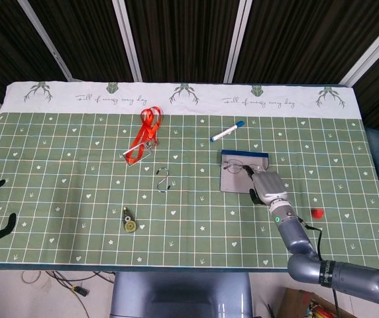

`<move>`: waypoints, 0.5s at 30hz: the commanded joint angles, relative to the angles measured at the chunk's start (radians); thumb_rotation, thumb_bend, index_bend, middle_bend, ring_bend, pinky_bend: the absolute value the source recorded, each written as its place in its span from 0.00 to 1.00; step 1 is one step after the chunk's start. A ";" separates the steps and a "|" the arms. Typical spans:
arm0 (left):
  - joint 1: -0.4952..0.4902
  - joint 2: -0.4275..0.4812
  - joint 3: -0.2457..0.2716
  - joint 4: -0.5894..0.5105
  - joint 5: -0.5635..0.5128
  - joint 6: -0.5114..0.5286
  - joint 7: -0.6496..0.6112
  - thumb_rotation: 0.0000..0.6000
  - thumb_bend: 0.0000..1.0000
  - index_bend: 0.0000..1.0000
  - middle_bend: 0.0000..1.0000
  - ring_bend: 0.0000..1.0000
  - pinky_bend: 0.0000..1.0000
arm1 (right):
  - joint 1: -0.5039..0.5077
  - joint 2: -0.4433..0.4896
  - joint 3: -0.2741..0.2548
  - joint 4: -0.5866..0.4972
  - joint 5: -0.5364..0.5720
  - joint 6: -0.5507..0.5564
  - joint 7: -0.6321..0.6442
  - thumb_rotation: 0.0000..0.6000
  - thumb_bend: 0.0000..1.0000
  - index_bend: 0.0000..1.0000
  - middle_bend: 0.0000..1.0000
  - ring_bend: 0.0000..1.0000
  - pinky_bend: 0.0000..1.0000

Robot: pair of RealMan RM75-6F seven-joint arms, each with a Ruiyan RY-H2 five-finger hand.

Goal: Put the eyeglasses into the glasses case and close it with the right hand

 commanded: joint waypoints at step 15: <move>-0.002 0.003 0.000 0.003 -0.001 -0.004 -0.004 1.00 0.39 0.12 0.00 0.00 0.00 | 0.037 -0.053 -0.009 0.061 0.088 -0.009 -0.044 1.00 0.67 0.10 0.73 0.80 0.82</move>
